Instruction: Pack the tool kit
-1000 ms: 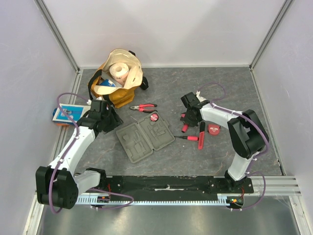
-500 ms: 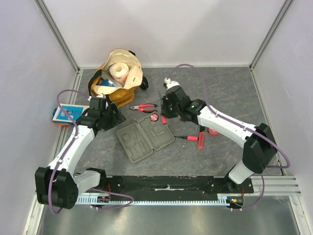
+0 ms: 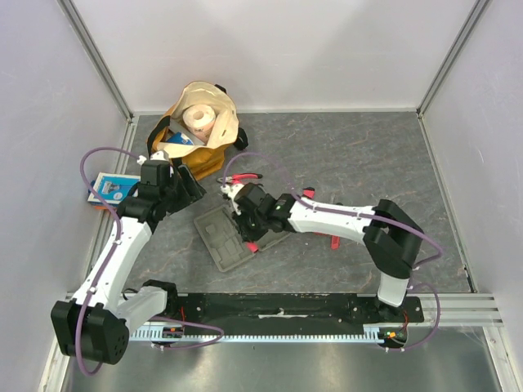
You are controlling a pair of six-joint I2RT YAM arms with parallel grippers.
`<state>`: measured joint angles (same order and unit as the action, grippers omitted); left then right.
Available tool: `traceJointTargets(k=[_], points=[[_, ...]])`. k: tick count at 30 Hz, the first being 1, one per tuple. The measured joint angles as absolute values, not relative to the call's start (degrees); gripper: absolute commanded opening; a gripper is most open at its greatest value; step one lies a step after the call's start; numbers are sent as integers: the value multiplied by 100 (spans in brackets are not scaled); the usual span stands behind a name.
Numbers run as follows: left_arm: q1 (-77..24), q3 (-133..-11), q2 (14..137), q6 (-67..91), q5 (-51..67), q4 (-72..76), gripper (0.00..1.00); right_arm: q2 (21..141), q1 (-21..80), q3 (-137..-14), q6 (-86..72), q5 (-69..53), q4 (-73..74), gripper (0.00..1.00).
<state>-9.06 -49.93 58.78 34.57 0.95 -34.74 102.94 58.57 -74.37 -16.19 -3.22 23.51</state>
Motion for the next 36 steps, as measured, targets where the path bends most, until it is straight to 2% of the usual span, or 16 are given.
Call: traceJointTargets(k=[10,36], points=[[-906,-4882,5839,3459,193,-3487,79,11034,6097,-7966,-1629,130,2582,3],[-906,-4762,6119,3459,355,-3262,76,11837,6104,-9126,-1975,766,3507,6]])
